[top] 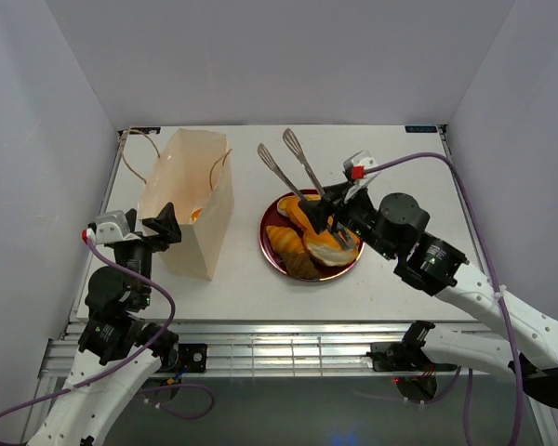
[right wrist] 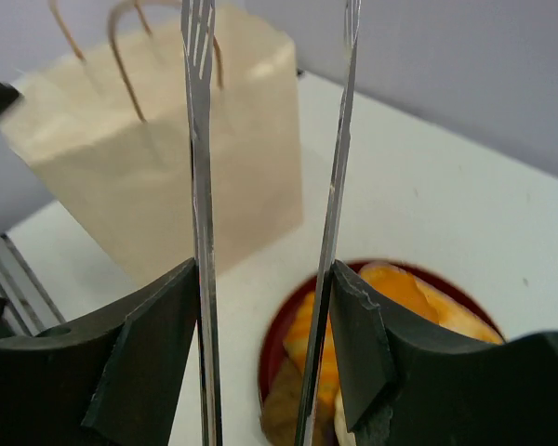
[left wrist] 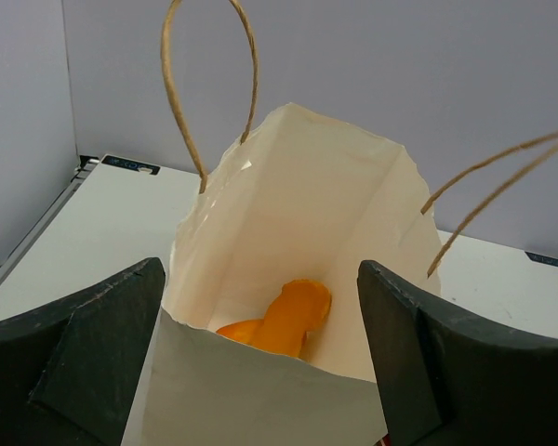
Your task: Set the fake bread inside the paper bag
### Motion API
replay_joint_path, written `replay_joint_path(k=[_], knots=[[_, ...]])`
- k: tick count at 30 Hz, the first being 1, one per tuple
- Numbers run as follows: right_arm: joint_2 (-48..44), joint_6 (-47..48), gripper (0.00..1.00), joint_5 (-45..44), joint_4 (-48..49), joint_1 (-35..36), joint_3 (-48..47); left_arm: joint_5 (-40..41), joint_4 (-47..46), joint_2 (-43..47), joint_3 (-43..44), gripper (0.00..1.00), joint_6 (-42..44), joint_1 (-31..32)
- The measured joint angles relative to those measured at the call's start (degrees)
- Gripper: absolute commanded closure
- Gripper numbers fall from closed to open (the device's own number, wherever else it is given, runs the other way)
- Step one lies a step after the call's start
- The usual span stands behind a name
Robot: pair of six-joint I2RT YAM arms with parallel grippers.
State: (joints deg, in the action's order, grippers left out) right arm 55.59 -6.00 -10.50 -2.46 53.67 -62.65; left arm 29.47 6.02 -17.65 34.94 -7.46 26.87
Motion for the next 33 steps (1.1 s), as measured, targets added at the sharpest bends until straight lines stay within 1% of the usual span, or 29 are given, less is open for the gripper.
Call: replay_joint_path(k=[3, 6, 10, 13, 16, 20, 26, 33], knots=[[-4.4, -1.7, 0.38, -4.6, -3.6, 0.0, 8.4, 0.0, 0.0, 0.0, 0.0, 0.03, 0.0, 0.0], [-7.9, -3.2, 0.38, -7.8, -7.3, 0.0, 13.2, 0.0, 0.0, 0.0, 0.0, 0.02, 0.0, 0.0], [-10.9, -5.5, 0.39, -10.4, -11.6, 0.0, 14.9, 0.1, 0.0, 0.0, 0.0, 0.02, 0.0, 0.0], [-11.4, -6.0, 0.41, -10.5, -13.3, 0.0, 15.0, 0.2, 0.0, 0.0, 0.0, 0.02, 0.0, 0.0], [-11.5, -6.3, 0.41, -9.3, -15.6, 0.0, 15.6, 0.5, 0.0, 0.0, 0.0, 0.02, 0.1, 0.0], [-9.9, -6.6, 0.41, -5.9, -20.0, 0.0, 15.8, 0.8, 0.0, 0.0, 0.0, 0.02, 0.2, 0.0], [-8.8, -7.0, 0.41, -1.2, -24.3, 0.0, 17.7, 1.2, 0.0, 0.0, 0.0, 0.02, 0.2, 0.0], [-8.8, -6.8, 0.41, 3.5, -26.4, 0.1, 17.9, 1.4, 0.0, 0.0, 0.0, 0.02, 0.4, 0.0]])
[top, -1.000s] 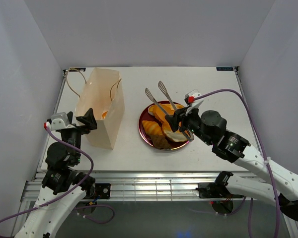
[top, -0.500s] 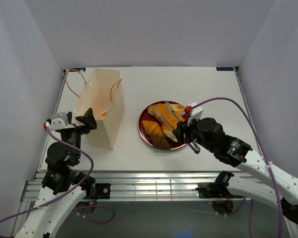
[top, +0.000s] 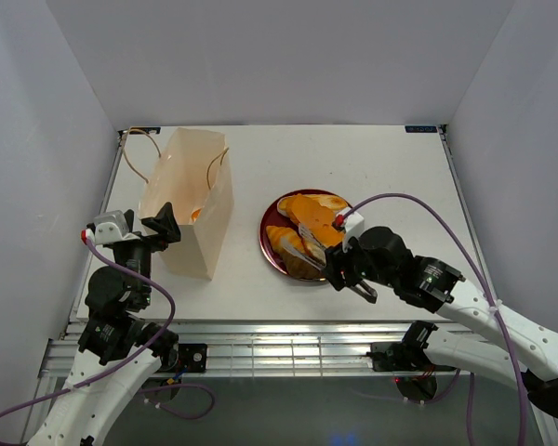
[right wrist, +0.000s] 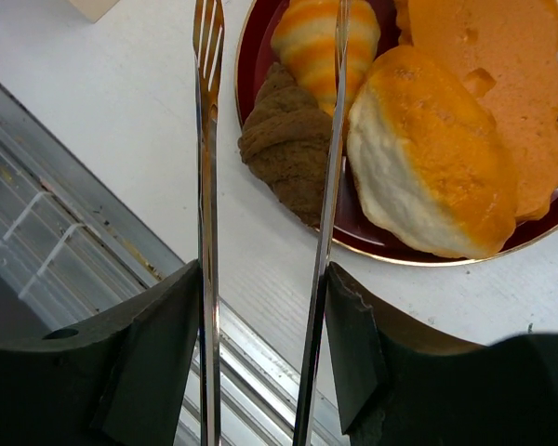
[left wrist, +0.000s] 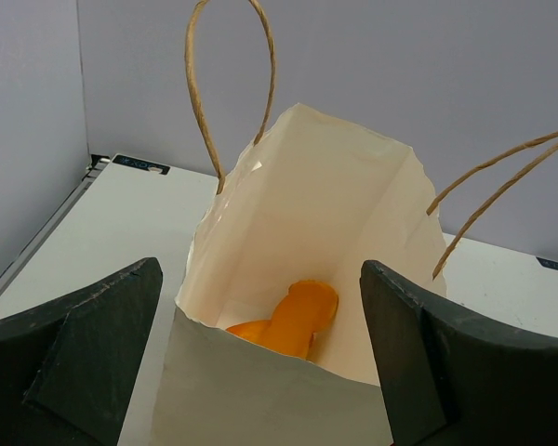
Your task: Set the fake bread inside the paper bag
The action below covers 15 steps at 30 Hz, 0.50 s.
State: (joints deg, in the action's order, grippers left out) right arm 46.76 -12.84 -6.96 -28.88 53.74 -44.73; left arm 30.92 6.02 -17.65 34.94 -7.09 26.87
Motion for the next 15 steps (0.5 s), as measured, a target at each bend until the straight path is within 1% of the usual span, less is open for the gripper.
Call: replay_joint_path(k=[5, 15], knots=[[-0.2, 0.3, 0.41, 2.7, -1.3, 0.7, 1.7, 0.0, 0.0, 0.0, 0.0, 0.02, 0.2, 0.0], [0.0, 1.2, 0.40, 4.0, -3.2, 1.1, 2.5, 0.0, 0.0, 0.0, 0.0, 0.02, 0.2, 0.0]])
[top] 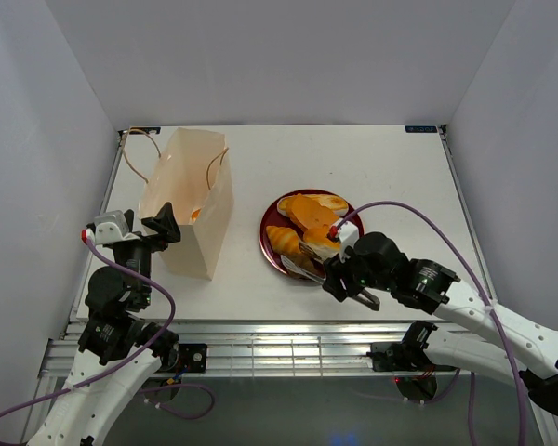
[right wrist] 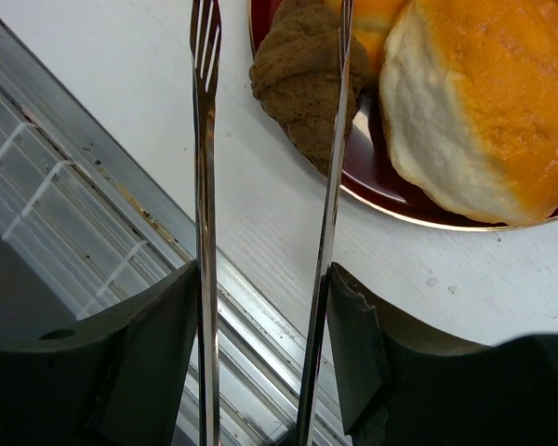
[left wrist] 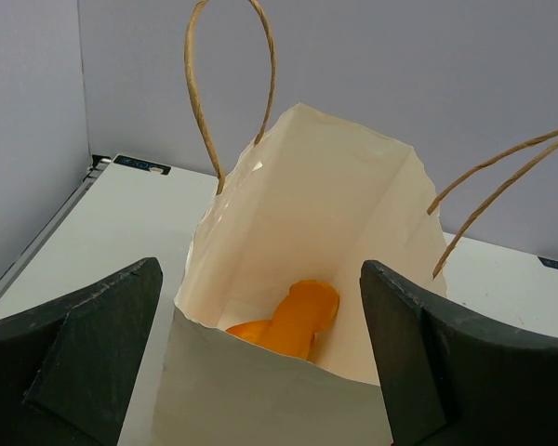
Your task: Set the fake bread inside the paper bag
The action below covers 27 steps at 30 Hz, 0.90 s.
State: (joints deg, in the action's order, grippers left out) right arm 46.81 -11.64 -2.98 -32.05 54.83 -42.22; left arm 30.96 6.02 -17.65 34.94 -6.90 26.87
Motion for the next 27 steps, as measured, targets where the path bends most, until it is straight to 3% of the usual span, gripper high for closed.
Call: replay_joint_path(k=[27], knots=[[-0.3, -2.8, 0.41, -1.5, -8.0, 0.5, -2.5, 0.0, 0.0, 0.0, 0.0, 0.02, 0.0, 0.0]])
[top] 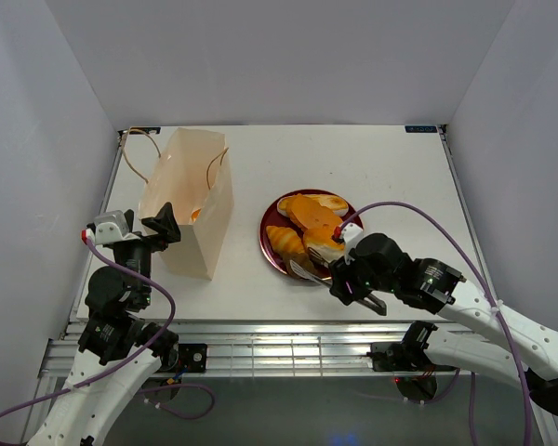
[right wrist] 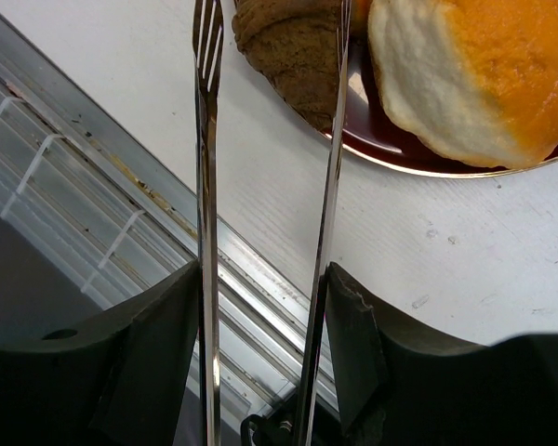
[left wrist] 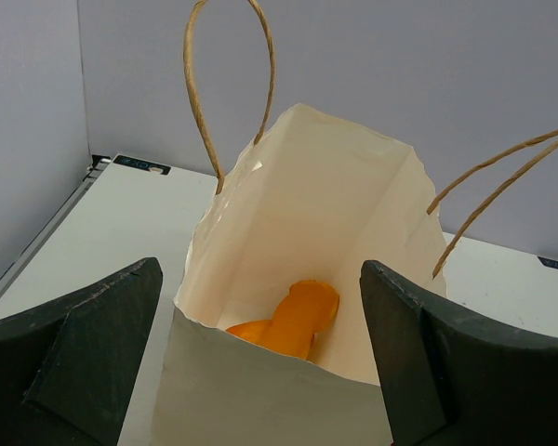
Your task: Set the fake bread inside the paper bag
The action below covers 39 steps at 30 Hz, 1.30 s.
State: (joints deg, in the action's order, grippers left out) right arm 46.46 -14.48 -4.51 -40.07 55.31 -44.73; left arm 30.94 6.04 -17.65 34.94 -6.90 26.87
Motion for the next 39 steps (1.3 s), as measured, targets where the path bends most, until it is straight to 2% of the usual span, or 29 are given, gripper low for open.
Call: replay_joint_path(k=[18, 39], knots=[[-2.3, -0.3, 0.40, 1.6, -4.3, 0.0, 0.4, 0.0, 0.0, 0.0, 0.0, 0.02, 0.0, 0.0], [1.4, -0.1, 0.40, 3.8, -8.4, 0.0, 0.6, -0.3, 0.0, 0.0, 0.0, 0.02, 0.0, 0.0]])
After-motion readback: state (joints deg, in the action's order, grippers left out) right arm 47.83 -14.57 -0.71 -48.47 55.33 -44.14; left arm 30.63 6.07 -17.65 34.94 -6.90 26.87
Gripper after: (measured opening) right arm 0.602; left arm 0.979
